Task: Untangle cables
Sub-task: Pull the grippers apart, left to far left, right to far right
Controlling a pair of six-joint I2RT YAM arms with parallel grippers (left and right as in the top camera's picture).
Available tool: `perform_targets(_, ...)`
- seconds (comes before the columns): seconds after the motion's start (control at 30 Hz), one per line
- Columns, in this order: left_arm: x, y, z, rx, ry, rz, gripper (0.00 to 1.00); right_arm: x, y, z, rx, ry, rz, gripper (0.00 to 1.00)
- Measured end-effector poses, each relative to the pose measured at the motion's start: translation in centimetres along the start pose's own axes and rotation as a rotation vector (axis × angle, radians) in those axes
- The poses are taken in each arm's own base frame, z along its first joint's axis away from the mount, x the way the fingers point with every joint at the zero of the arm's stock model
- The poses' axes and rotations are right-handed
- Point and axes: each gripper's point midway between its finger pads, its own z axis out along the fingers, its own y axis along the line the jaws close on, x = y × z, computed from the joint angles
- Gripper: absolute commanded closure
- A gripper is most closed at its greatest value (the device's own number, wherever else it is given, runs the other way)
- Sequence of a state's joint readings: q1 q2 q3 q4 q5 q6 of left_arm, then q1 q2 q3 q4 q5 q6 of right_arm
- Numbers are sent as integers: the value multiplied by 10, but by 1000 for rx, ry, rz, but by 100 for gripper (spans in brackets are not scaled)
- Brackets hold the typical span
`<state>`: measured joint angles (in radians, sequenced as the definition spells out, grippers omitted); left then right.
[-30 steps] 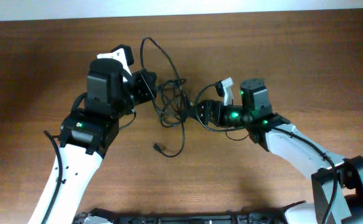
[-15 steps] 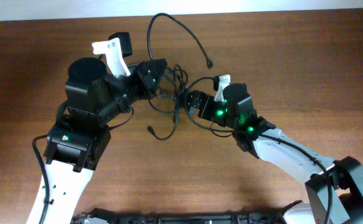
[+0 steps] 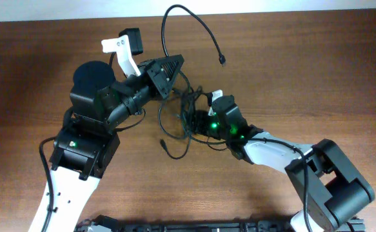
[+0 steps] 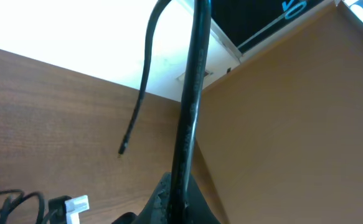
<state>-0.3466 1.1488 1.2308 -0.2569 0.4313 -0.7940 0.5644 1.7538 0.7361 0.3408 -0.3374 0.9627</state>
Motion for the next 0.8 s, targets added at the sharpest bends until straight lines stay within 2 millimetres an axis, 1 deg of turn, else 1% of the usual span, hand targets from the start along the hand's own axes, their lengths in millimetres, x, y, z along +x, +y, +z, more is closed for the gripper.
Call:
perform_targets(0.07, -2, 7, -2, -19, -1, -3, 100, -2, -16, -2, 47, 13, 15, 96)
perform_targets(0.1, -4, 14, -4, -42, -2, -4, 100, -6, -27, -6, 73, 13, 25, 96)
perform_targets(0.13, -8, 26, -9, -80, -10, -11, 100, -14, -41, -11, 108, 9, 41, 96)
perform_targets(0.23, -18, 73, -28, -230, -20, -66, 100, -28, -81, -31, 208, 16, 67, 96)
perform_targets(0.3, -23, 105, -46, -336, -33, -115, 100, -42, -105, -50, 263, 1, 79, 96)
perform_targets(0.33, -27, 120, -55, -385, -49, -134, 100, -56, -123, -69, 302, -27, 87, 96)
perform_targets(0.37, -32, 136, -67, -439, -69, -151, 100, -63, -131, -77, 314, -39, 92, 96)
perform_targets(0.43, -36, 150, -78, -485, -77, -160, 100, -75, -151, -97, 349, -62, 118, 96)
perform_targets(0.5, -43, 172, -93, -553, -100, -166, 100, -88, -189, -128, 413, -98, 185, 96)
perform_targets(0.57, -48, 191, -104, -618, -120, -181, 100, -97, -213, -154, 438, -135, 234, 96)
perform_targets(0.63, -51, 213, -112, -681, -127, -202, 100, -103, -230, -172, 448, -163, 266, 96)
perform_targets(0.67, -52, 222, -114, -703, -126, -207, 100, -106, -241, -185, 454, -186, 284, 96)
perform_targets(0.77, -50, 248, -116, -765, -105, -223, 100, -113, -262, -209, 473, -239, 324, 96)
perform_targets(0.8, -50, 256, -117, -786, -102, -231, 100, -113, -265, -213, 477, -246, 329, 96)
